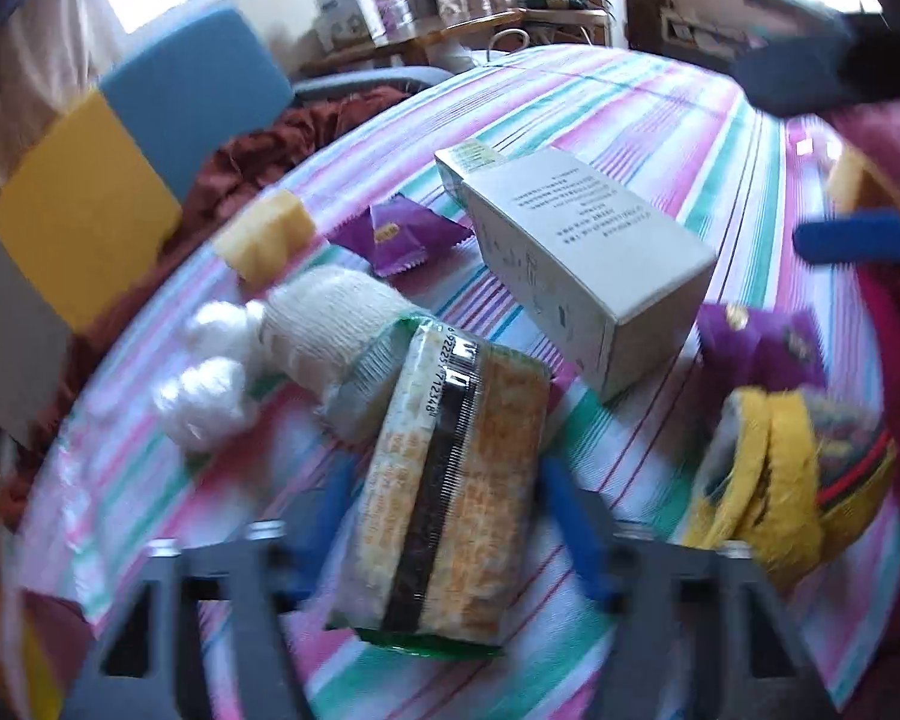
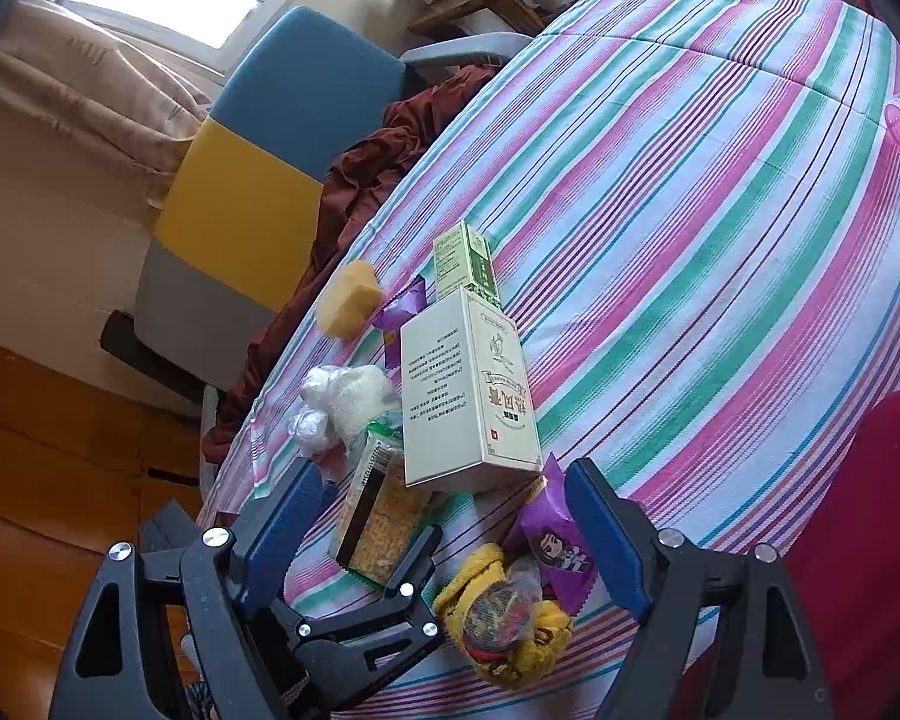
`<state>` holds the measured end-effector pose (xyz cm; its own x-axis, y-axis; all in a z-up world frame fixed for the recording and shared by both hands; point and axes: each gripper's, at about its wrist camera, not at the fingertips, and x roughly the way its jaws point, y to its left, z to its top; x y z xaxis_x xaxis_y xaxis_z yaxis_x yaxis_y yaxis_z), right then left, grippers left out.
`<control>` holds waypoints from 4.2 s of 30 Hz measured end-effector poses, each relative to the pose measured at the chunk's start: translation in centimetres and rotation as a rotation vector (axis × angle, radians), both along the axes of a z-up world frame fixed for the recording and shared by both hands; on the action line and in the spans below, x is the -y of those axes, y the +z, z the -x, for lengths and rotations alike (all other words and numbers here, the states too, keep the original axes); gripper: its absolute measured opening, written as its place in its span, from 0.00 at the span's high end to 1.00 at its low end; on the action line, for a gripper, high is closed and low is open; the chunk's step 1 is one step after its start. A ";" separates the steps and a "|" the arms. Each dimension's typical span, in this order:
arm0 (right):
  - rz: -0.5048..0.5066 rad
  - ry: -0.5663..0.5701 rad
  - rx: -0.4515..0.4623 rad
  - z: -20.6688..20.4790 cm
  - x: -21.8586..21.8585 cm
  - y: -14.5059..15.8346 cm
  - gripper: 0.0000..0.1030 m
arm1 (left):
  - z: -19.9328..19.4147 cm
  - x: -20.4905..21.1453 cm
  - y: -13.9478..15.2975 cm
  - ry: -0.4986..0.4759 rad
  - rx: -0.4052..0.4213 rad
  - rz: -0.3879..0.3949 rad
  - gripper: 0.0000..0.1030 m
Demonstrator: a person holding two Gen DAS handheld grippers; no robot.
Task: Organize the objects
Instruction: 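Grasp the cracker packet with the left tool while the right tool grasps the white box, then place the cracker packet into the gold tray and open the left tool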
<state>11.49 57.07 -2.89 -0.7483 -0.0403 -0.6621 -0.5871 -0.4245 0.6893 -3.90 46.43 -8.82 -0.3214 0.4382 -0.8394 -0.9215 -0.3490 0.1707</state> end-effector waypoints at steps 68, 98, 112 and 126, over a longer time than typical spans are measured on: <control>-0.472 0.324 0.586 10.9 0.3 -3.8 0.51 | -3.6 18.9 7.3 0.382 0.079 -0.344 0.54; -0.557 0.335 0.630 10.8 1.4 -3.7 0.51 | 17.0 42.4 3.5 1.131 0.254 -0.254 0.54; -0.569 0.341 0.636 11.3 1.3 -3.8 0.51 | 20.1 42.0 1.8 1.151 0.224 -0.175 0.54; -0.570 0.338 0.635 12.7 1.0 -4.8 0.51 | 12.9 43.7 6.0 1.119 0.085 -0.287 0.38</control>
<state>-1.18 56.06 -7.64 -0.2450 0.2679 -0.9318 -0.5671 -0.8191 -0.0864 -16.75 2.74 -2.86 -0.5973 0.1219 -0.7927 -0.0772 -0.9925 -0.0945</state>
